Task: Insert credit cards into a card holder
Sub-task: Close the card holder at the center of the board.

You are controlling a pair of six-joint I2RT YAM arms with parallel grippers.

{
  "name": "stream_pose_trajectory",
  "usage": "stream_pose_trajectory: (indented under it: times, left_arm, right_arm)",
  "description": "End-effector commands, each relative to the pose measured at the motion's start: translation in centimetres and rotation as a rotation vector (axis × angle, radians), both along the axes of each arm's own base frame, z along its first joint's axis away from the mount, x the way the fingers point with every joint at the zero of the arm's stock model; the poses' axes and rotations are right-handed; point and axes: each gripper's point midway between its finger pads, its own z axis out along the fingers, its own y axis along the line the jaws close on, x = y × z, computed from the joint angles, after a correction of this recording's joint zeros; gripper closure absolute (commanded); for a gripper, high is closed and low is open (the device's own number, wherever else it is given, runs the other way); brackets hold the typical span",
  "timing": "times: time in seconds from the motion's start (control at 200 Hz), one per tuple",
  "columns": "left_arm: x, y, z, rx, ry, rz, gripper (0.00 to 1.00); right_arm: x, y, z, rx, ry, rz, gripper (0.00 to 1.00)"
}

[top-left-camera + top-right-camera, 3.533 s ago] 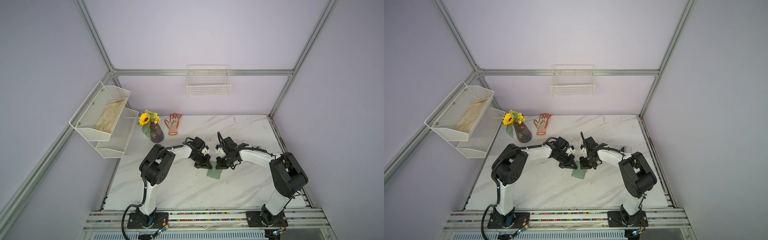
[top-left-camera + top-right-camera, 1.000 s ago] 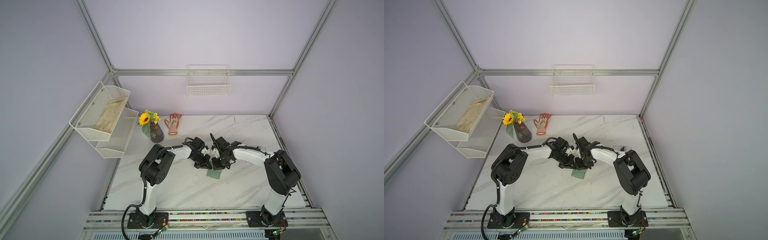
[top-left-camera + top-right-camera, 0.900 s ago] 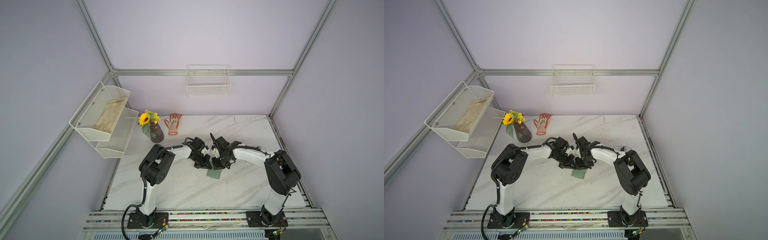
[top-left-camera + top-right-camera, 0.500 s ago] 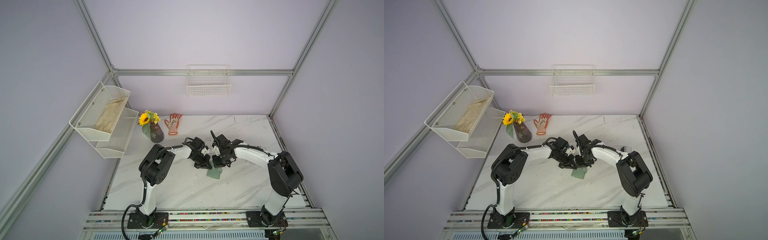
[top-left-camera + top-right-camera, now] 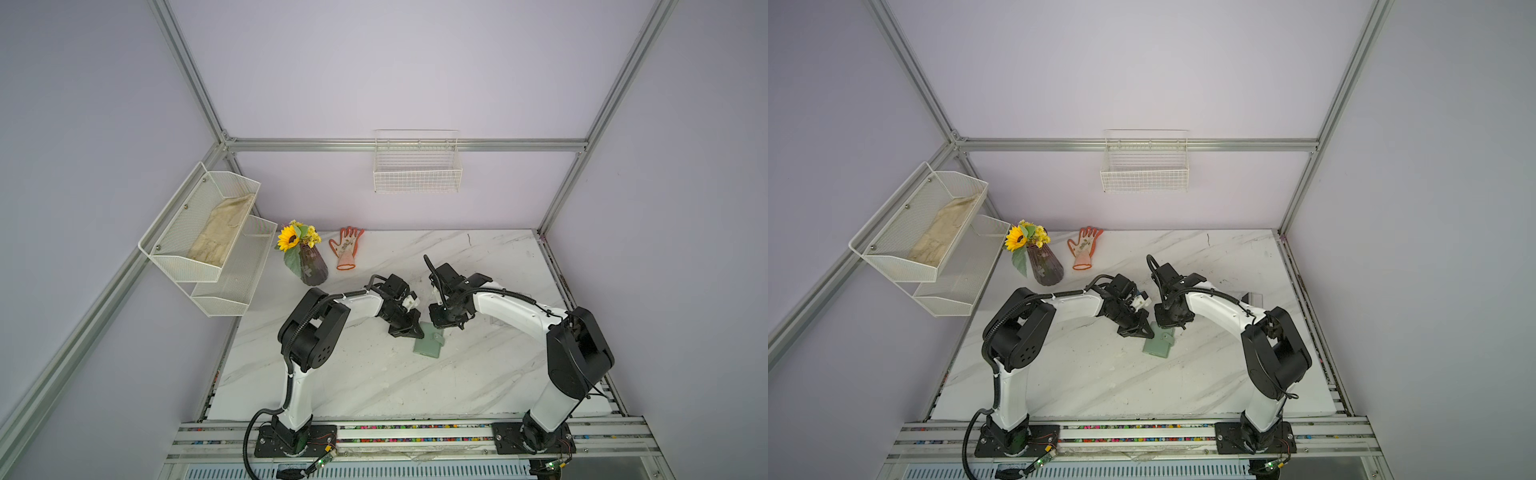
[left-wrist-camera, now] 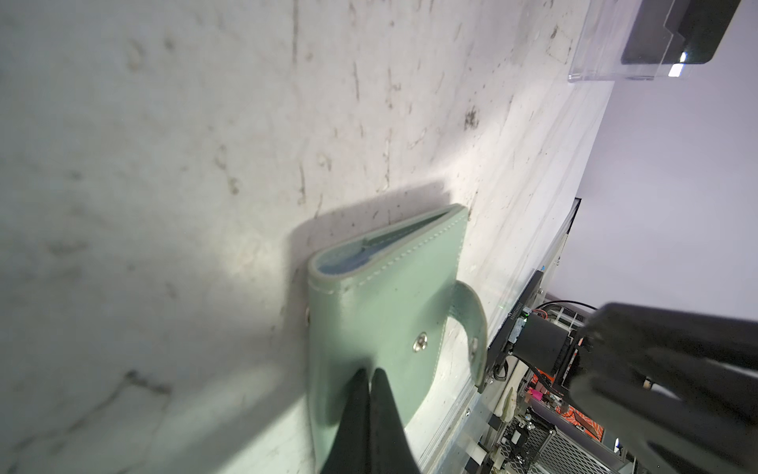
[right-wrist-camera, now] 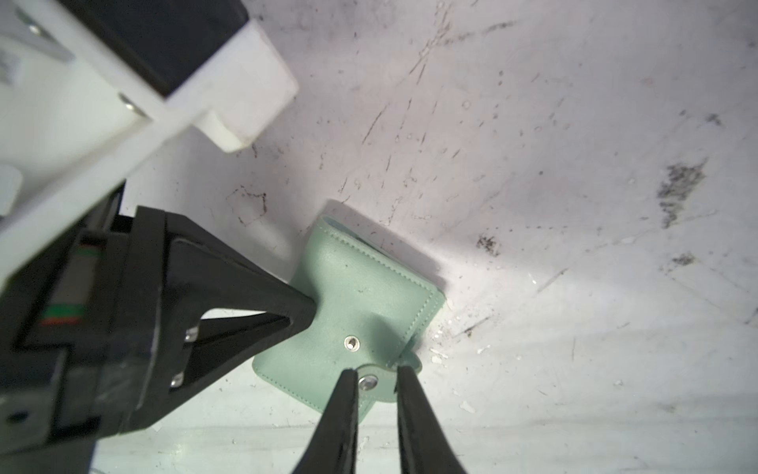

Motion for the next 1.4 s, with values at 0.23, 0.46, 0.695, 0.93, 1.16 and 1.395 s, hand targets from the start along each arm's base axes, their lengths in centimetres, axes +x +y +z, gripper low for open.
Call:
stream_pose_trajectory:
  times: [0.23, 0.46, 0.695, 0.93, 1.16, 1.395]
  left_arm:
    - [-1.6, 2.0, -2.4, 0.104, 0.046, 0.014, 0.98]
    - [-1.7, 2.0, -2.6, 0.107, 0.048, 0.013, 0.98]
    - [-1.9, 2.2, -2.9, 0.109, 0.053, 0.013, 0.98]
    - [-2.0, 2.4, -3.1, 0.111, 0.058, 0.016, 0.98]
    - [-2.1, 2.4, -3.4, 0.11, 0.063, 0.016, 0.98]
    - [-2.2, 2.5, -3.4, 0.108, 0.061, 0.015, 0.98]
  right_arm:
    - [-1.5, 0.7, -0.7, -0.133, 0.01, 0.004, 0.66]
    - [-2.1, 0.6, -1.2, -0.197, 0.012, -0.001, 0.66]
    - [-2.4, 0.8, -1.6, -0.191, 0.019, -0.007, 0.7]
    - [-2.7, 0.5, -2.3, -0.21, 0.033, -0.009, 0.75]
    - [-2.9, 0.3, -2.0, -0.212, 0.034, -0.02, 0.74]
    - [-3.1, 0.0, -2.2, -0.236, 0.032, -0.03, 0.73]
